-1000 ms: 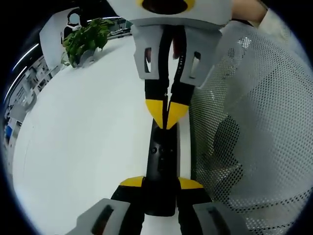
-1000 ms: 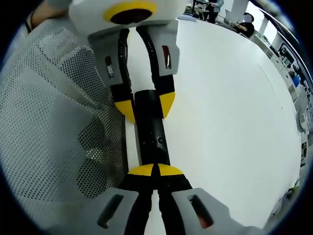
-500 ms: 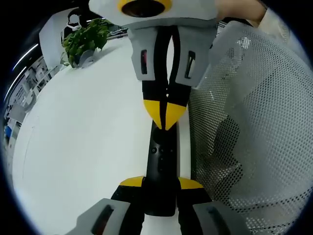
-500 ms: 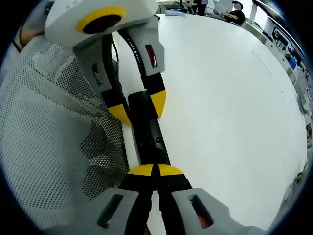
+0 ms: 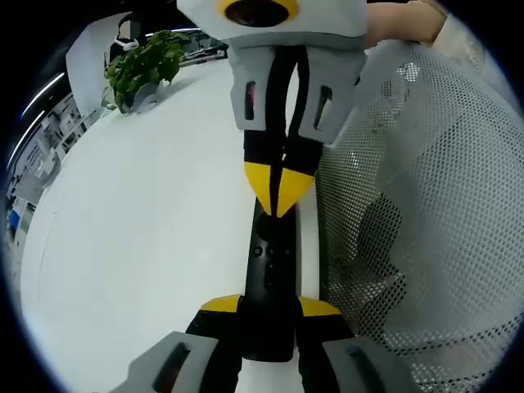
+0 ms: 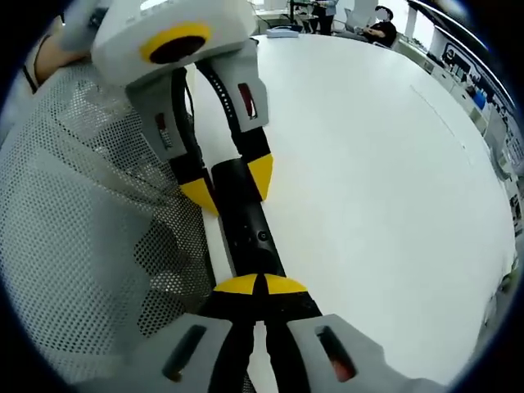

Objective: Press the specified remote control buttons in sequence, fully releasing each button before pressing the next.

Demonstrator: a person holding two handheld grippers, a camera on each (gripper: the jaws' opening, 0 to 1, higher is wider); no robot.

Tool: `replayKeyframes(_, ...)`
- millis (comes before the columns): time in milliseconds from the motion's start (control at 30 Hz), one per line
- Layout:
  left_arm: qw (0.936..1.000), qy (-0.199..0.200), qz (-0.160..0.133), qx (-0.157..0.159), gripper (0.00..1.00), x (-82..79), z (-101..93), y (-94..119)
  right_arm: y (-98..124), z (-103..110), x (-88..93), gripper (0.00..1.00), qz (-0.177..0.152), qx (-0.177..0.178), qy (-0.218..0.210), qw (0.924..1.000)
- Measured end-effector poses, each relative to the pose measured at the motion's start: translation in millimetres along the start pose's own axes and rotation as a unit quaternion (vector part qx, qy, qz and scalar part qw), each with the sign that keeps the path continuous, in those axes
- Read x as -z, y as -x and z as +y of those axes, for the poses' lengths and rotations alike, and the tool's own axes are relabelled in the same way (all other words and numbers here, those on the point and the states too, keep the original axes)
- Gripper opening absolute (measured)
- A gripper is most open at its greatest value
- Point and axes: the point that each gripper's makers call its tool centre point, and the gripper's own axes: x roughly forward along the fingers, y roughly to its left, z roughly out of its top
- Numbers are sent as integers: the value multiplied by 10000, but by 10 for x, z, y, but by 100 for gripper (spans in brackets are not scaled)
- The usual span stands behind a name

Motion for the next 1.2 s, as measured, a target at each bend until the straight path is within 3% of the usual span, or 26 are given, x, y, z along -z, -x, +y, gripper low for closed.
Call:
replayKeyframes(167, 10000, 41, -21, 5, 24, -1, 0, 1, -16, 33, -63, 0, -94, 17, 148, 9998)
replayKeyframes(367, 10000, 39, -26, 0, 24, -1, 1, 1, -49, 51, -79, 0, 226, 68, 562, 9981)
replayKeyframes(800, 10000, 30, -42, 38, 24, -1, 1, 1, -66, 20, -67, 0, 626, -119, 73, 9979)
replayKeyframes(933, 10000, 45, -55, 45, 24, -2, 1, 0, -55, 19, -54, 0, 489, -124, -80, 9987)
replayKeyframes(1033, 9999, 59, -71, 50, 24, -2, -1, 1, -44, 20, -53, 0, 159, -124, -224, 9995)
replayKeyframes(1200, 9999, 57, -68, 47, 24, -1, -3, 2, -44, 43, -66, 0, -38, -34, 165, 9999)
